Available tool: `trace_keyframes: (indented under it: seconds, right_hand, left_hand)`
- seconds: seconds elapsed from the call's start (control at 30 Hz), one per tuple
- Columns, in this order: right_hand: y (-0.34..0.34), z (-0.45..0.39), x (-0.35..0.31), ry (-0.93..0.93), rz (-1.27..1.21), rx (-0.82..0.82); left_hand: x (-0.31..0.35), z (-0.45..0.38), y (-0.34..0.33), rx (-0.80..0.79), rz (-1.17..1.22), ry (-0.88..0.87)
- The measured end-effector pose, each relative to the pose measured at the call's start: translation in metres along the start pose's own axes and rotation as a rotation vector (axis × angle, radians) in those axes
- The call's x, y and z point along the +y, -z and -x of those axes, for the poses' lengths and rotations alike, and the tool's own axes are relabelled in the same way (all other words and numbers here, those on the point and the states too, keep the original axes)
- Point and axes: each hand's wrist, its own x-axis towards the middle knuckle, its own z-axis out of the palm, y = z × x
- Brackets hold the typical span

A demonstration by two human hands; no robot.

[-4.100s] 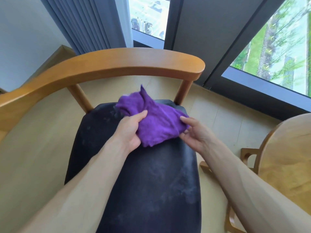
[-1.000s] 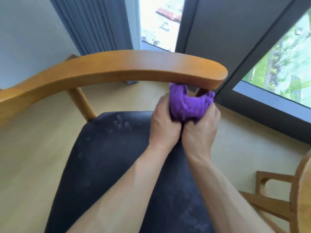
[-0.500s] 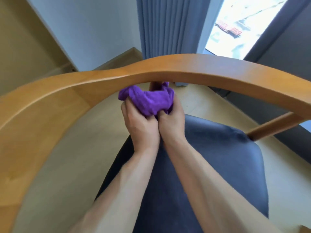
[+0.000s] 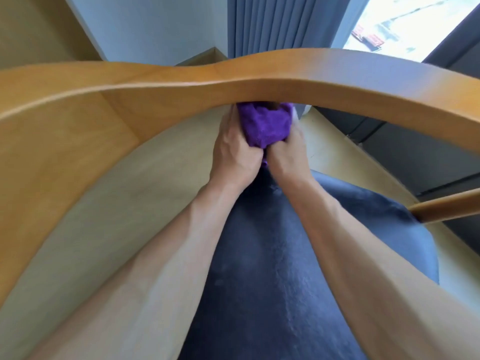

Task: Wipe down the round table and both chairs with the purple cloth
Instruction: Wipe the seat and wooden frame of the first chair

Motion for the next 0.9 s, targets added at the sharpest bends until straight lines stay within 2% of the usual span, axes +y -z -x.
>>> trace_keyframes:
  seconds: [0.13, 0.23, 0.3, 0.4, 0.47, 0.63, 0.7, 0.8, 0.83, 0.9]
  right_hand:
    - [-0.001, 0.001, 0.018, -0.065, 0.201, -0.158]
    - [0.007, -0.004, 0.009, -0.132, 0.187, -0.147]
    - [0.011, -0.008, -0.006, -0.121, 0.039, -0.062]
    - [0.011, -0.012, -0.018, -0.007, -0.139, 0.054]
    - [0.007, -0.006, -0.01, -0.034, -0.146, 0.05]
    - [0.0, -0.001, 0.013, -0.218, 0.02, -0.139]
    - [0.001, -0.004, 0.005, -0.205, -0.049, -0.123]
    - [0.005, -0.007, -0.016, -0.142, -0.327, 0.016]
    - [0.005, -0.008, -0.02, -0.101, -0.375, 0.055]
    - [0.003, -0.005, -0.018, -0.106, -0.396, 0.087]
  left_hand:
    - [-0.019, -0.002, 0.009, -0.152, -0.134, 0.065]
    - [-0.01, -0.012, 0.016, -0.203, -0.126, 0.093]
    - [0.006, -0.014, 0.02, -0.156, -0.08, 0.008]
    - [0.016, -0.011, 0.016, -0.062, 0.048, -0.098]
    - [0.007, -0.008, 0.011, -0.065, 0.051, -0.033]
    - [-0.023, -0.005, 0.013, -0.2, 0.005, 0.239]
    - [-0.016, -0.008, 0.018, -0.192, -0.024, 0.206]
    - [0.013, -0.009, 0.019, -0.063, 0.081, 0.005]
    - [0.018, -0.008, 0.017, -0.017, 0.11, -0.017]
    - [0.018, -0.006, 0.014, -0.013, 0.157, 0.054]
